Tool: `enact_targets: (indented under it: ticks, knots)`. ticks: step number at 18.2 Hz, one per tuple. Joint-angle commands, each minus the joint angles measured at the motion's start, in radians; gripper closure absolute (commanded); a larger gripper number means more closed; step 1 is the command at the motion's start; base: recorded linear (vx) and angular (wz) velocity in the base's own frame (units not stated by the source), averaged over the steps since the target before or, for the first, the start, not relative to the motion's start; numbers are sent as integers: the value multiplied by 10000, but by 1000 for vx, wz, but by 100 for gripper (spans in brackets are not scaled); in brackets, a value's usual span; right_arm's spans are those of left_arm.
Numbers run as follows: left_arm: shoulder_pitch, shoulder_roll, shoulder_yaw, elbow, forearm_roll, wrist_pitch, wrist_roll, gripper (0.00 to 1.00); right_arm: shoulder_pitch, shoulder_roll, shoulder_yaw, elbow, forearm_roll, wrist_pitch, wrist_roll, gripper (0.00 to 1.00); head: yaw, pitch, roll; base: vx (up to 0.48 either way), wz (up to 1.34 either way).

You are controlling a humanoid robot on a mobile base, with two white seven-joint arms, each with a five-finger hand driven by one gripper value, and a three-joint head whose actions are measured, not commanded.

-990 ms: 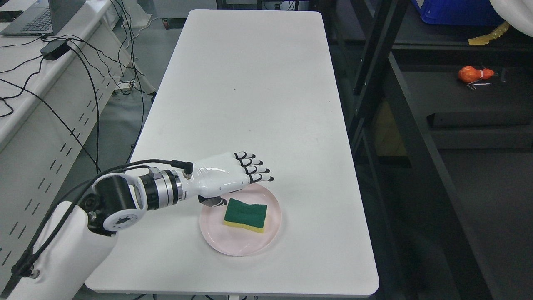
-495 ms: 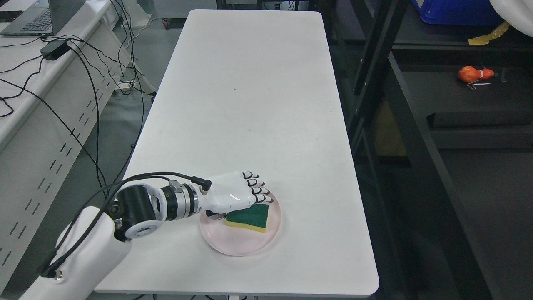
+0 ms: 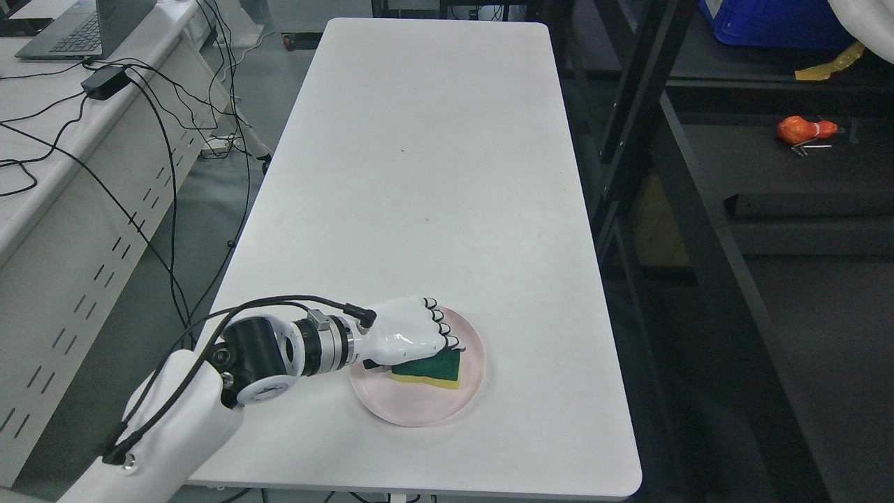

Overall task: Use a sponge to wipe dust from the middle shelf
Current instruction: 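Lower the left hand onto the green-yellow sponge on the plate, then close the left hand on the sponge and lift it off the plate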

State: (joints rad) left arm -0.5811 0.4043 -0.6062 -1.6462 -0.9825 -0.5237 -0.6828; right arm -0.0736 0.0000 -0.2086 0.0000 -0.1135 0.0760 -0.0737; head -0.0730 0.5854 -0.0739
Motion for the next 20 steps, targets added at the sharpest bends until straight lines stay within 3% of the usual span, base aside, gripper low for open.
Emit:
enact_targets:
  ticks: [1, 3, 10, 16, 20]
  knots:
    - [211, -867, 460, 263, 23, -9, -75, 48, 0, -175, 0, -174, 0, 7, 1, 0, 0, 0, 0, -4, 88]
    - [441, -1021, 875, 263, 175, -254, -75, 54, 0, -175, 15, -174, 0, 7, 1, 0, 0, 0, 0, -5, 76]
    - [1009, -1451, 2961, 263, 2336, -1052, -90, 99, 0, -175, 0, -174, 0, 7, 1, 0, 0, 0, 0, -1, 1]
    - [1271, -1558, 4602, 80, 3319, -1251, -213, 100, 0, -175, 0, -174, 0, 7, 1, 0, 0, 0, 0, 0, -7]
    - [1301, -1727, 5247, -120, 3719, -1957, -381, 100, 0, -175, 0, -174, 0, 7, 1, 0, 0, 0, 0, 0, 0]
